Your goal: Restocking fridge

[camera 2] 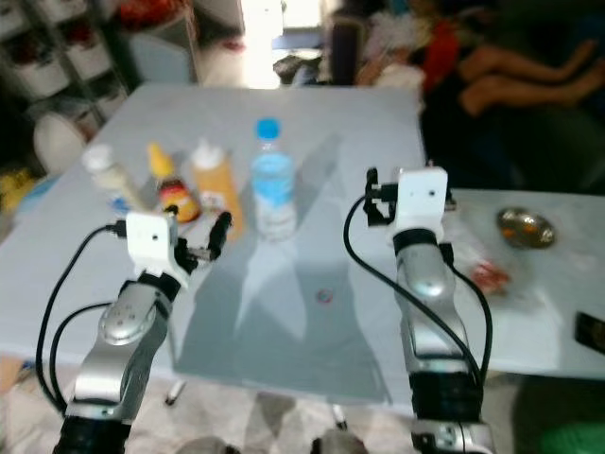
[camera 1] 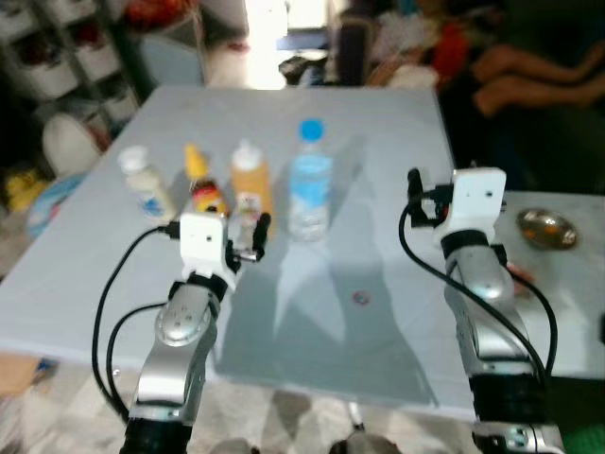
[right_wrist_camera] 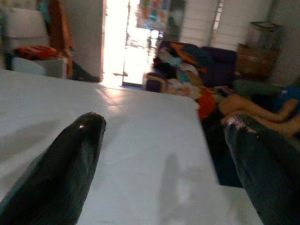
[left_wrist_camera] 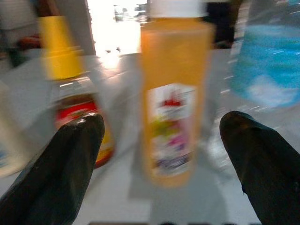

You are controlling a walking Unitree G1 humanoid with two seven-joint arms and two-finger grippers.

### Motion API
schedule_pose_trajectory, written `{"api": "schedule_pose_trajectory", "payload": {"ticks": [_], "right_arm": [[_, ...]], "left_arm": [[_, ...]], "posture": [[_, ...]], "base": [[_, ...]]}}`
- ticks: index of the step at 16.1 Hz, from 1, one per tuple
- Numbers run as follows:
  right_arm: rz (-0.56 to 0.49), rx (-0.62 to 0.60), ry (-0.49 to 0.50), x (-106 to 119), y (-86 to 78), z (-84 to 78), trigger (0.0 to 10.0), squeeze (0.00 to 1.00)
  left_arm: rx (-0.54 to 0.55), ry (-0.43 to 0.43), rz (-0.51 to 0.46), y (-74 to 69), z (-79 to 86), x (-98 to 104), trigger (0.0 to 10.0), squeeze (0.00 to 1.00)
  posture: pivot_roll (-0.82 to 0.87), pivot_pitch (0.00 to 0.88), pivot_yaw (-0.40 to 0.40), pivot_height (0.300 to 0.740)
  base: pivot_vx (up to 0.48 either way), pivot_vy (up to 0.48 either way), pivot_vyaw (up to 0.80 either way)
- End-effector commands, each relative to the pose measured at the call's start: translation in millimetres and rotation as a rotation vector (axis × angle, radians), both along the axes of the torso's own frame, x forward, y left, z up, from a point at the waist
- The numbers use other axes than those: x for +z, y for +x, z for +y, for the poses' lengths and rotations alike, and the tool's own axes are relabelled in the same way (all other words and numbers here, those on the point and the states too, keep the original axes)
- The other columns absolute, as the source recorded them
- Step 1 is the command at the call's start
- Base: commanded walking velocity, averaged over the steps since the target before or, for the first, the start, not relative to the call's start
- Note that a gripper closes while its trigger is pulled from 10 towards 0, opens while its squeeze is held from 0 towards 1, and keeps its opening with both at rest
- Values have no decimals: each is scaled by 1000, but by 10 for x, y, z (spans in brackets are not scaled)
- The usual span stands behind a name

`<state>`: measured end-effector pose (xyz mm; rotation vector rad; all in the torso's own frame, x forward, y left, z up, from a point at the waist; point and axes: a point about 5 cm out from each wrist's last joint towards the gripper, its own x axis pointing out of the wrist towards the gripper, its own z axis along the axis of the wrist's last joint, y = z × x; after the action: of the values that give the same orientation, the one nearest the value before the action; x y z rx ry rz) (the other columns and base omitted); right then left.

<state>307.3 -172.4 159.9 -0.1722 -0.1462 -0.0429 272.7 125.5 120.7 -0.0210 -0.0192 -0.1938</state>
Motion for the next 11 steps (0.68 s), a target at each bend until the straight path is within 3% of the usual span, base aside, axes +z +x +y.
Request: {"api": "schedule_pose_trajectory", "payload": {"ticks": [1,7,11], "right_arm": [[-6,29,7,23,-7,61,10000,0],[44,258,17,-20,53,293,10000,0],[10,382,-36,93,166,399,10000,0]], "left_arm": [[28,21,-1,0,71,9,10000,0],[87,54,5,-50,193,1,10000,0],[109,76,7,-63,273,9,10000,0]], "posture": [[-31,0,42,740],[0,0,39,740],[22,0,43,740]], "base": [[0,0,0],[0,0,0],[0,0,0]]}}
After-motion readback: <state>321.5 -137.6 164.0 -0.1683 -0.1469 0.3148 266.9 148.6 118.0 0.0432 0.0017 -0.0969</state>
